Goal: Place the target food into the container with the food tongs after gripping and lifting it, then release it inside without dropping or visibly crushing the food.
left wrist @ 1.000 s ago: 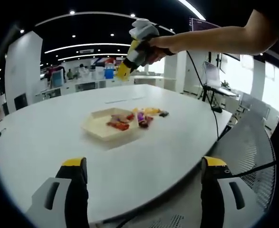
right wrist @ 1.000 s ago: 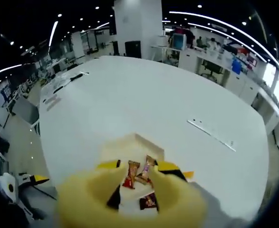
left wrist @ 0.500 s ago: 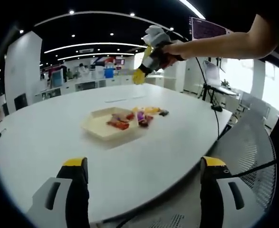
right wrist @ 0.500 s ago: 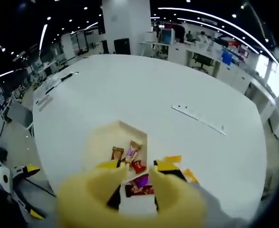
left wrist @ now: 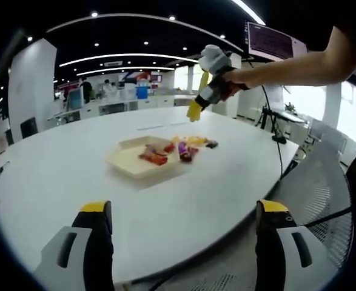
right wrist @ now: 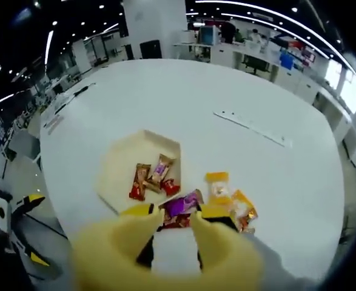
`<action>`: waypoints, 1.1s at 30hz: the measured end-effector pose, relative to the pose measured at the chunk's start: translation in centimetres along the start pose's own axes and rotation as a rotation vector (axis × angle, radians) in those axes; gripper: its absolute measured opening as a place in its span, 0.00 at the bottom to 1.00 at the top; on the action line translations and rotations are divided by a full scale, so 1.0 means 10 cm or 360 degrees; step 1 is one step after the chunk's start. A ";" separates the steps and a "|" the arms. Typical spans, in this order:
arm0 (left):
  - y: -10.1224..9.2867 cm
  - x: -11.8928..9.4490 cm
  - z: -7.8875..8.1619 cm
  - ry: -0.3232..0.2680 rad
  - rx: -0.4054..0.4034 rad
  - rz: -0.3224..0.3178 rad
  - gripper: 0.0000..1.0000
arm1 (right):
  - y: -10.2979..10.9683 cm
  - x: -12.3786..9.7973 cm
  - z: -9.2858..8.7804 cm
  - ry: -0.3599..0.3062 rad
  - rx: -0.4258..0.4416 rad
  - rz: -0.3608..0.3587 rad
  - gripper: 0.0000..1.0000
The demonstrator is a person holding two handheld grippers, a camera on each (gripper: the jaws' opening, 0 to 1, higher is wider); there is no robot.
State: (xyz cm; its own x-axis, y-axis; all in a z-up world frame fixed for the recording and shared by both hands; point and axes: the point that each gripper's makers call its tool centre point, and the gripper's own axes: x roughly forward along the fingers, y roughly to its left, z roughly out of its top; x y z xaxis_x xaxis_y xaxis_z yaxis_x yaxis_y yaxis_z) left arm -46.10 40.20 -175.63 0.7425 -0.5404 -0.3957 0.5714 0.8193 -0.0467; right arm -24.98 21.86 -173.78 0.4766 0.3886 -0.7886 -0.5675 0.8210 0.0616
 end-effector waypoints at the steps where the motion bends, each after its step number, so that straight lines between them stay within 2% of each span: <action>1: 0.00 0.00 0.00 -0.0001 0.0002 0.0003 0.95 | -0.02 0.02 -0.04 0.0003 -0.0006 -0.0006 0.27; 7: -0.01 0.00 0.00 0.0001 0.0019 -0.0005 0.95 | -0.19 0.08 -0.33 0.0060 0.0022 -0.0035 0.27; 10: -0.01 0.00 0.01 -0.0008 0.0009 -0.0007 0.95 | -0.29 0.05 -0.51 0.0090 0.0052 -0.0061 0.27; 15: 0.00 0.00 0.02 -0.0015 -0.0005 0.0009 0.95 | -0.51 -0.02 -0.68 0.0120 0.0100 -0.0106 0.27; 21: 0.04 0.00 0.02 -0.0020 -0.0032 0.0034 0.94 | -0.72 -0.04 -0.76 0.0140 0.0118 -0.0151 0.27; 33: 0.06 0.01 -0.01 0.0009 -0.0015 0.0058 0.94 | -1.03 0.06 -0.77 0.0169 0.0146 -0.0210 0.27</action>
State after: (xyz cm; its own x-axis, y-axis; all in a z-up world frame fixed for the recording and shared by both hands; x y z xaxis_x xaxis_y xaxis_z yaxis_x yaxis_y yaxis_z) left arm -45.69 40.67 -175.77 0.7607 -0.5091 -0.4027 0.5408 0.8402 -0.0407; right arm -24.03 10.40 -179.59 0.4668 0.2326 -0.8532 -0.4388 0.8986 0.0049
